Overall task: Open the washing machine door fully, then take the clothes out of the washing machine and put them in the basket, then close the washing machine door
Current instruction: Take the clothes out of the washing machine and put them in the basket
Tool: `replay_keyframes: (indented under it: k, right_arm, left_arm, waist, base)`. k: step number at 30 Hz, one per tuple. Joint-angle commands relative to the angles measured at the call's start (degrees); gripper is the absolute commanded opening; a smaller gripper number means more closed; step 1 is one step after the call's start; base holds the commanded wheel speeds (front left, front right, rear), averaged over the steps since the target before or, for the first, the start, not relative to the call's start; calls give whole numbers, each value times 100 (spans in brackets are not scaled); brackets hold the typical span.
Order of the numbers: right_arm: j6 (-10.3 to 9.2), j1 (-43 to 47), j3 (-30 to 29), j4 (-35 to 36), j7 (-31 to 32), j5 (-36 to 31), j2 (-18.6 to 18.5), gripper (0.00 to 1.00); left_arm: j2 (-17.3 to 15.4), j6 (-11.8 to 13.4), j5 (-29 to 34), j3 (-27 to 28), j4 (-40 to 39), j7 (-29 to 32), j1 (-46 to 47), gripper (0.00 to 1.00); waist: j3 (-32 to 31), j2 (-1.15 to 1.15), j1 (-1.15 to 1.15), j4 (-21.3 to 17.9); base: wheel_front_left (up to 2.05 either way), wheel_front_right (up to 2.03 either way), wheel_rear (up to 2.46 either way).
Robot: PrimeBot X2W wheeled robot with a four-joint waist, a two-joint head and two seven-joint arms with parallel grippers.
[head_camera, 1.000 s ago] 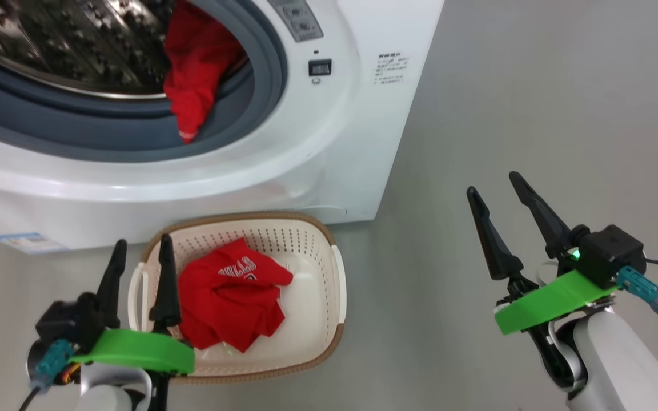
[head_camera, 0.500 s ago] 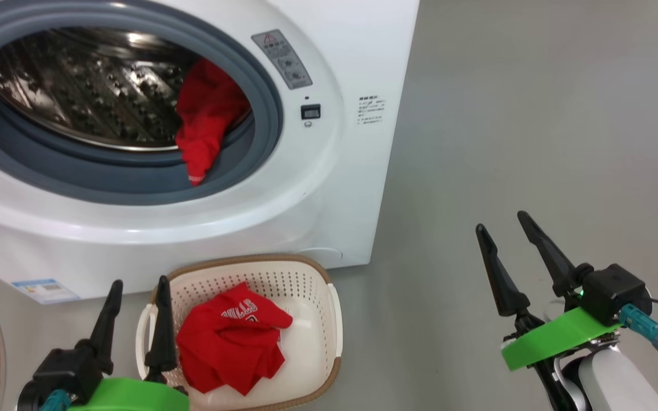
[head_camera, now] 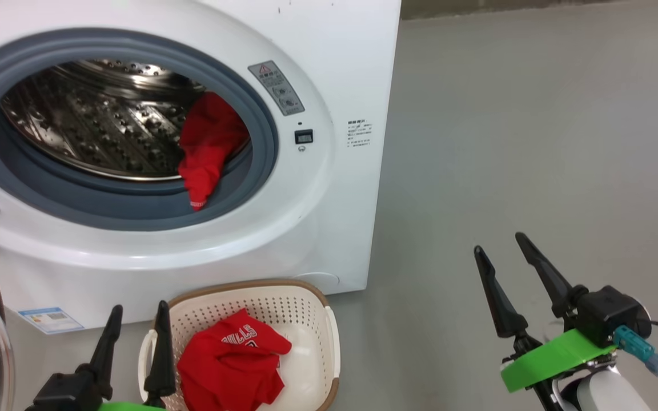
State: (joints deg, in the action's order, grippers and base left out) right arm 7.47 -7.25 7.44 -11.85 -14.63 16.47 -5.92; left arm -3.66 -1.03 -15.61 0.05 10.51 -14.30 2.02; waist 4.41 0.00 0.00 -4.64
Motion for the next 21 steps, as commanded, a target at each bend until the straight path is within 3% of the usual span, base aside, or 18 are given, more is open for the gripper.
replay_keyframes:
  k: [1,21]
  right_arm:
    - [2,20,73,151,-37,-52,-9,100]
    - [2,190,148,90,-37,16,-2,100]
  left_arm:
    - [-48,17,39,221,-171,-70,15,100]
    - [-47,124,-35,188,-211,-66,-278,100]
  waist:
    - [-76,0,0,10]
    - [-400,0,0,-17]
  base:
    - [0,0,0]
    - [0,0,0]
